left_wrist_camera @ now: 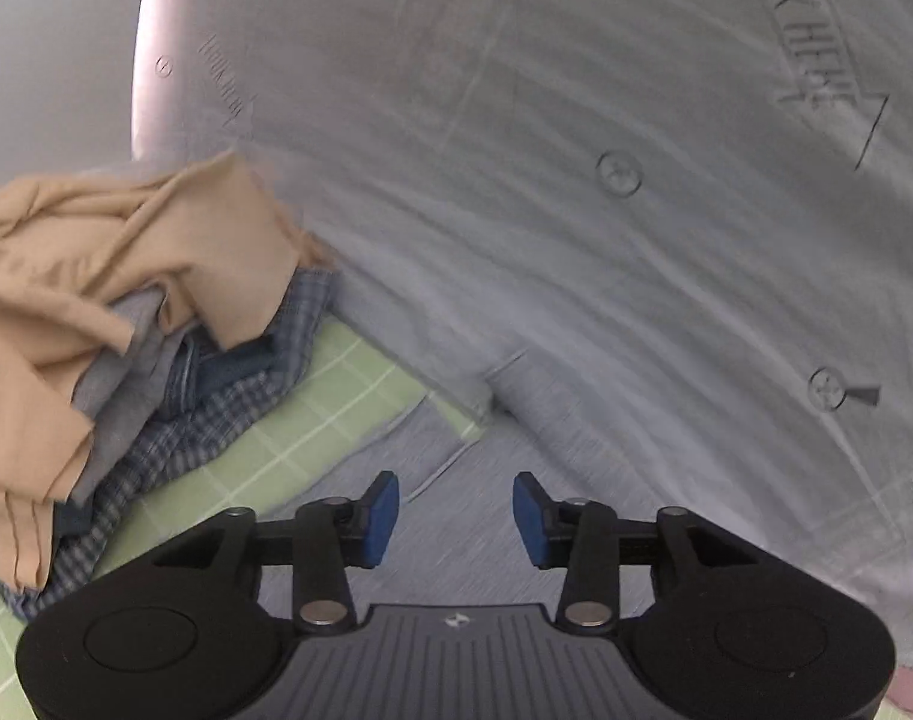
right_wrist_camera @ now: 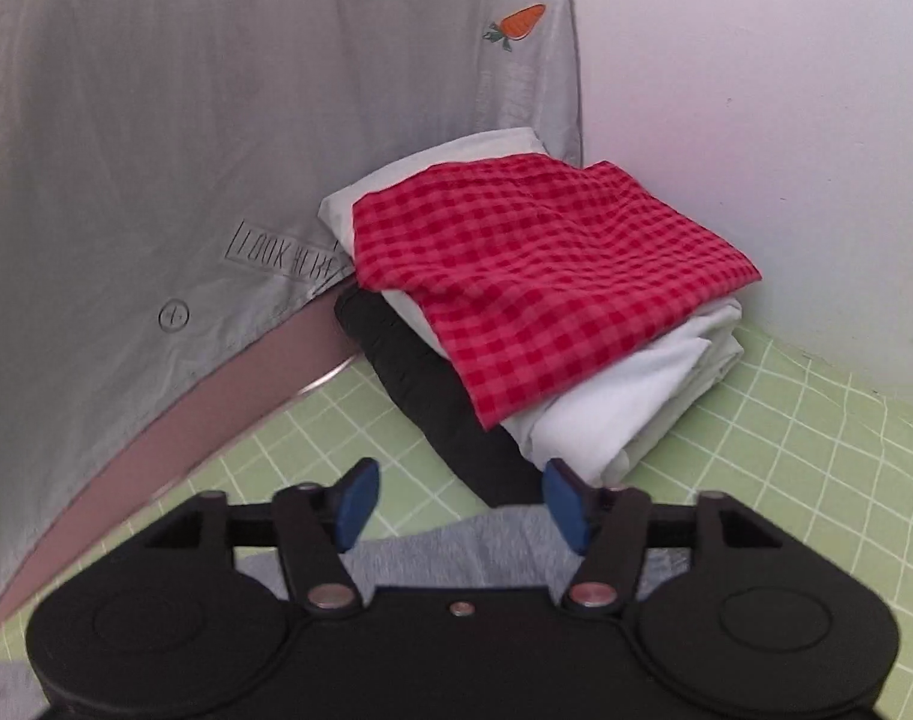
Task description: Fold clothes
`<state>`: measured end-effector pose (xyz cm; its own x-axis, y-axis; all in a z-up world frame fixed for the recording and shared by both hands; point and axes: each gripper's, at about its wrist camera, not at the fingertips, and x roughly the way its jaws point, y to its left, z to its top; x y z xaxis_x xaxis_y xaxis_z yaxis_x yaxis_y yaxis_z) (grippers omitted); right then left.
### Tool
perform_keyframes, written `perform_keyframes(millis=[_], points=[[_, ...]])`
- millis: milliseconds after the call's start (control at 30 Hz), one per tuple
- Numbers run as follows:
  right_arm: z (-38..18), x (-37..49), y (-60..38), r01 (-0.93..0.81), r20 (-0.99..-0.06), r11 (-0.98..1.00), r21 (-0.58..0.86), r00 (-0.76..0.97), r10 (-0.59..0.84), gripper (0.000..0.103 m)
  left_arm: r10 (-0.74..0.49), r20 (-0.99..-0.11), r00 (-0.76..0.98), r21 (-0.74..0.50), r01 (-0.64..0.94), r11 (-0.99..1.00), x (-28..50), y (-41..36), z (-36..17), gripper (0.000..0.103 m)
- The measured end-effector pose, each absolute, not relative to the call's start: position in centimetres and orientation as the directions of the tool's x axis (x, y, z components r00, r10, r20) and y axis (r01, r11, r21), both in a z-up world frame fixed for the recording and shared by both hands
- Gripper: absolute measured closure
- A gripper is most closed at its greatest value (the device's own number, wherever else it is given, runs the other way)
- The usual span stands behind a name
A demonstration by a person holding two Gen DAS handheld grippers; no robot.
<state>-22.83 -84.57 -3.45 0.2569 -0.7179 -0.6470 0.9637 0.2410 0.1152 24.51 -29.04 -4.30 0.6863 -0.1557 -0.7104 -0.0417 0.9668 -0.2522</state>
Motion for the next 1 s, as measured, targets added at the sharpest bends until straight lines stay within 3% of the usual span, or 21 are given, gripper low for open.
perform_keyframes(millis=[167,267,333,433,500,533,567,600,667,700,767,1000], points=[[-7.0,-24.2,-78.9,0.983,-0.706,0.185,-0.001,0.13,-0.696,0.025,-0.071,-0.786,0.614,-0.2,-0.144,0.969,22.5,-26.1,-8.4,0.045],[-8.5,-25.7,-76.4,0.993,-0.754,0.097,0.064,0.112,-0.648,0.023,-0.034,-0.812,0.583,-0.173,-0.184,0.968,21.6,-24.5,-10.4,0.043],[-9.5,-26.8,-75.2,0.991,-0.783,0.026,0.131,0.119,-0.61,0.02,-0.013,-0.825,0.565,-0.154,-0.203,0.967,21.1,-23.6,-11.6,0.033],[-11.1,-26.6,-74.5,0.979,-0.812,0.014,0.202,0.175,-0.556,0.019,-0.022,-0.82,0.572,-0.152,-0.181,0.972,21.5,-24.0,-11.7,0.033],[-11.7,-25.8,-74.5,0.976,-0.823,0.026,0.215,0.195,-0.533,0.019,-0.02,-0.811,0.585,-0.147,-0.17,0.974,21.7,-24.4,-11.7,0.039],[-11.9,-25.3,-74.5,0.977,-0.821,0.037,0.21,0.197,-0.536,0.019,-0.012,-0.806,0.592,-0.136,-0.165,0.977,21.8,-24.7,-11.7,0.056],[-12.1,-24.9,-74.5,0.978,-0.819,0.047,0.203,0.196,-0.539,0.024,0.003,-0.804,0.595,-0.112,-0.156,0.981,21.9,-25.0,-11.7,0.069],[-12.3,-24.5,-74.5,0.98,-0.822,0.053,0.19,0.188,-0.537,0.043,0.009,-0.802,0.597,-0.098,-0.145,0.985,22.0,-25.2,-11.7,0.097],[-12.5,-24.0,-74.7,0.987,-0.826,0.074,0.146,0.162,-0.539,0.071,-0.016,-0.802,0.597,-0.117,-0.131,0.984,21.9,-25.0,-11.7,0.1],[-12.5,-23.8,-74.7,0.988,-0.828,0.106,0.108,0.148,-0.541,0.092,-0.021,-0.806,0.592,-0.12,-0.128,0.985,21.7,-24.6,-11.7,0.101],[-12.5,-24.2,-74.8,0.984,-0.827,0.158,0.079,0.153,-0.541,0.098,-0.031,-0.813,0.582,-0.124,-0.122,0.985,21.2,-23.9,-11.5,0.101],[-12.7,-29.5,-75.2,0.983,-0.813,0.182,0.015,0.118,-0.57,0.099,-0.043,-0.838,0.543,-0.155,-0.163,0.974,14.4,-18.0,-11.1,0.101]])
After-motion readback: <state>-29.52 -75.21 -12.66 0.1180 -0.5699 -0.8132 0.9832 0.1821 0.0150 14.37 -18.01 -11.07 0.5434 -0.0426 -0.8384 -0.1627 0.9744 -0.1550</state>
